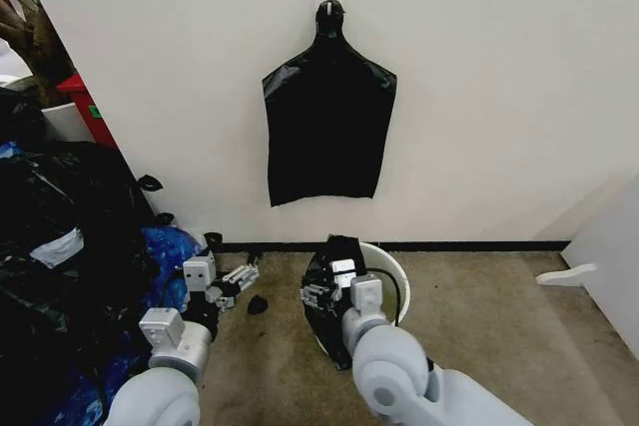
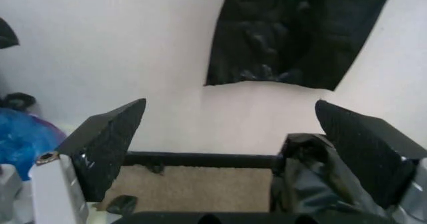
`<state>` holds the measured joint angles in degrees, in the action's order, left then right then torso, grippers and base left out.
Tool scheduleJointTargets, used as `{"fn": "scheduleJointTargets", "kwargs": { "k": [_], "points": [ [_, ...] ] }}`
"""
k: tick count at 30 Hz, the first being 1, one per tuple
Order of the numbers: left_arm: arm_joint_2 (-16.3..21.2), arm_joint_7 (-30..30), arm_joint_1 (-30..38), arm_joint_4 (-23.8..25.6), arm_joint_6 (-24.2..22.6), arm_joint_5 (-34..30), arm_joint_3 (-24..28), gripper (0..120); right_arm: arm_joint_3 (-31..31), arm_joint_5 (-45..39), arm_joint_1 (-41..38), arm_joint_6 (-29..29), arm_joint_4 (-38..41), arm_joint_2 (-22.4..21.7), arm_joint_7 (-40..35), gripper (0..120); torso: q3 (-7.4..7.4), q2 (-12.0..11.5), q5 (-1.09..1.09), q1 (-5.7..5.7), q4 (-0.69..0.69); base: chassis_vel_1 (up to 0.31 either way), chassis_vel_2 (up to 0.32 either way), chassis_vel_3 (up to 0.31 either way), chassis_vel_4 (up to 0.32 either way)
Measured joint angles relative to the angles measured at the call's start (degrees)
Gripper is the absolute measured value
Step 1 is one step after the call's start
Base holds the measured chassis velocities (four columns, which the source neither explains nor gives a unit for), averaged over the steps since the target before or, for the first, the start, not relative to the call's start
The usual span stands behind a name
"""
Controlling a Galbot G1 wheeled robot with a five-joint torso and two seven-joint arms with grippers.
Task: Place the garbage bag over the trash bin.
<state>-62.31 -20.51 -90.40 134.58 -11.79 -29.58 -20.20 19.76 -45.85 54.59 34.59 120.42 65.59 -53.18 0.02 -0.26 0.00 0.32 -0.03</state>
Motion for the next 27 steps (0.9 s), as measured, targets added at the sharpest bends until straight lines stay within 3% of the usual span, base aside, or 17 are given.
{"fn": "scheduleJointTargets", "kwargs": {
  "k": [11, 27],
  "points": [
    [-1.1, 0.0, 0.5, 0.0, 0.4, 0.4, 3.3, 100, -2.2, 15.0, 4.6, 2.2, -4.0, 0.3, 5.2, 100, 0.00, 0.0, 0.02, 0.00, -0.01, 0.000, 0.000, 0.000, 0.000],
    [-0.6, -0.1, 3.7, -2.6, 0.7, -0.1, 6.3, 100, -7.7, 19.7, 7.1, 0.6, -5.5, -2.8, 7.3, 100, 0.00, 0.0, 0.02, 0.00, 0.00, 0.000, 0.000, 0.000, 0.000]
  ]
}}
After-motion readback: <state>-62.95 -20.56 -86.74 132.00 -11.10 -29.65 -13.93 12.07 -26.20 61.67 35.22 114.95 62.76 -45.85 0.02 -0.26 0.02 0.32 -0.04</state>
